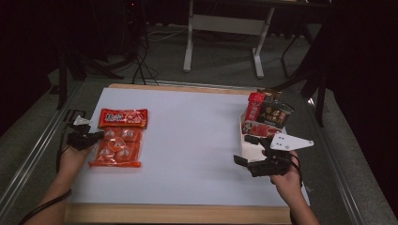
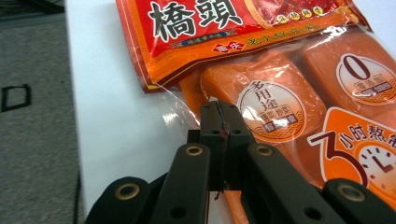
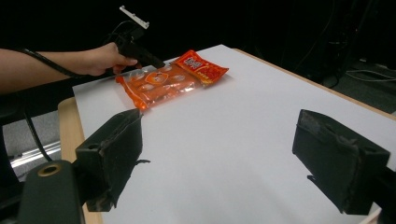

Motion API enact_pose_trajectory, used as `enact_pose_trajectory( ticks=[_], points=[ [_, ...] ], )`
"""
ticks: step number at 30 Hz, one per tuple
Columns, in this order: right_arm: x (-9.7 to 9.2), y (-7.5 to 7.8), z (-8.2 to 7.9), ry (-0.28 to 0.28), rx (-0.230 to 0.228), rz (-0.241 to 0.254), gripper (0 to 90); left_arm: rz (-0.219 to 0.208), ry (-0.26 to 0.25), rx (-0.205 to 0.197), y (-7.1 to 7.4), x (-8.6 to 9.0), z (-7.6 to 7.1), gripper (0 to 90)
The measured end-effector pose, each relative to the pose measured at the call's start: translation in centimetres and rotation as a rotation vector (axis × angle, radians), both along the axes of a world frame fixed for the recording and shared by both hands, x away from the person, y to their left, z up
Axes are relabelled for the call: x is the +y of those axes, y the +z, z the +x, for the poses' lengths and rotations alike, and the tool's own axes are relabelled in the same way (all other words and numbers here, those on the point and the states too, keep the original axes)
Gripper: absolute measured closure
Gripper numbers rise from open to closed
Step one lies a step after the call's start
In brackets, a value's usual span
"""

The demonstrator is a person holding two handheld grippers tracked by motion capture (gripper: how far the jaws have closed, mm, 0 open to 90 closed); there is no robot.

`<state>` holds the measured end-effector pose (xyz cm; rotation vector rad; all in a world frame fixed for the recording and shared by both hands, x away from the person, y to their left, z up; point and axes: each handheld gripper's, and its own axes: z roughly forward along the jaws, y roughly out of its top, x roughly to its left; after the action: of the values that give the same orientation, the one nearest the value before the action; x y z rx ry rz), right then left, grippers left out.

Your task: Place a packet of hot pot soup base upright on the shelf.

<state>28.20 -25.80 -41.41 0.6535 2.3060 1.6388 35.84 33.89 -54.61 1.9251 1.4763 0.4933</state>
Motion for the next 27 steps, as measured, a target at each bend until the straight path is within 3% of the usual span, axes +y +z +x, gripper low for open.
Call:
enact_pose_trajectory(
  ticks=[16,27],
  points=[
    [-0.1,0.0,-0.2,0.003,-0.002,0.004,15.7,-0.016,-0.172,0.022,0.4,-5.8,0.7,90.0],
    [-0.4,0.2,-0.3,-0.004,-0.009,0.009,15.6,-0.048,-0.268,0.010,0.5,-9.4,0.4,90.0]
  ],
)
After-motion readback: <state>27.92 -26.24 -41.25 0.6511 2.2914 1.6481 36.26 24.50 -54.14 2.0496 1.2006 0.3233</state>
